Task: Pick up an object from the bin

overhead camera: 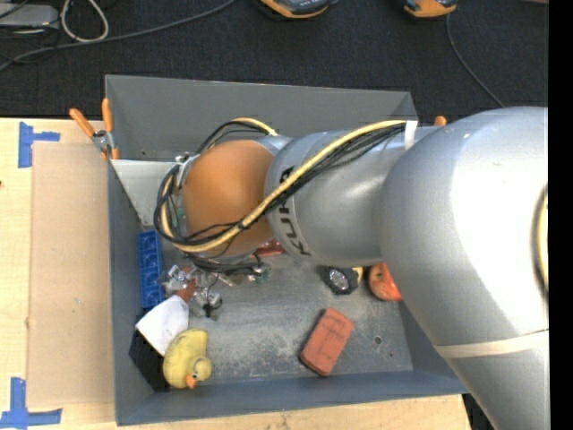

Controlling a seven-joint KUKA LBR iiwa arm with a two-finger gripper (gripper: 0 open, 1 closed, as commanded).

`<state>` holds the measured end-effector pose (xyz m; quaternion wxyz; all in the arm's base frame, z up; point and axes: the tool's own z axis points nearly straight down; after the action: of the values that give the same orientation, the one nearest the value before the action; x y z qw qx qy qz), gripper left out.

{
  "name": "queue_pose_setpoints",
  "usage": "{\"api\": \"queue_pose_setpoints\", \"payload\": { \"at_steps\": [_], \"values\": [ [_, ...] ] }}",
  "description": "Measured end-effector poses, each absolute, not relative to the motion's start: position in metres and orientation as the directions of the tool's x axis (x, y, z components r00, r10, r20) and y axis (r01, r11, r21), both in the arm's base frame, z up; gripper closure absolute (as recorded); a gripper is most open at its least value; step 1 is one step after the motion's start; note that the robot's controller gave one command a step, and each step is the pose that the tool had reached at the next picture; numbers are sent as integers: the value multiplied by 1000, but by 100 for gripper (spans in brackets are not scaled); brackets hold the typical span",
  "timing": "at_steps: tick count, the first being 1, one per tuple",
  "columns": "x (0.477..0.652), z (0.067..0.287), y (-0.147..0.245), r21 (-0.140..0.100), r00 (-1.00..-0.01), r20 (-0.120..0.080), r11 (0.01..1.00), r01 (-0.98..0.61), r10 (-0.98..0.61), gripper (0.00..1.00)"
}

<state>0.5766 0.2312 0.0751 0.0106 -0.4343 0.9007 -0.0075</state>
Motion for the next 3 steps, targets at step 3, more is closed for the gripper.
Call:
{"api": "queue_pose_setpoints", "payload": {
  "at_steps": [3],
  "values": [
    [571, 78, 229, -23, -588, -16, 588, -808, -809, 100]
  ]
}}
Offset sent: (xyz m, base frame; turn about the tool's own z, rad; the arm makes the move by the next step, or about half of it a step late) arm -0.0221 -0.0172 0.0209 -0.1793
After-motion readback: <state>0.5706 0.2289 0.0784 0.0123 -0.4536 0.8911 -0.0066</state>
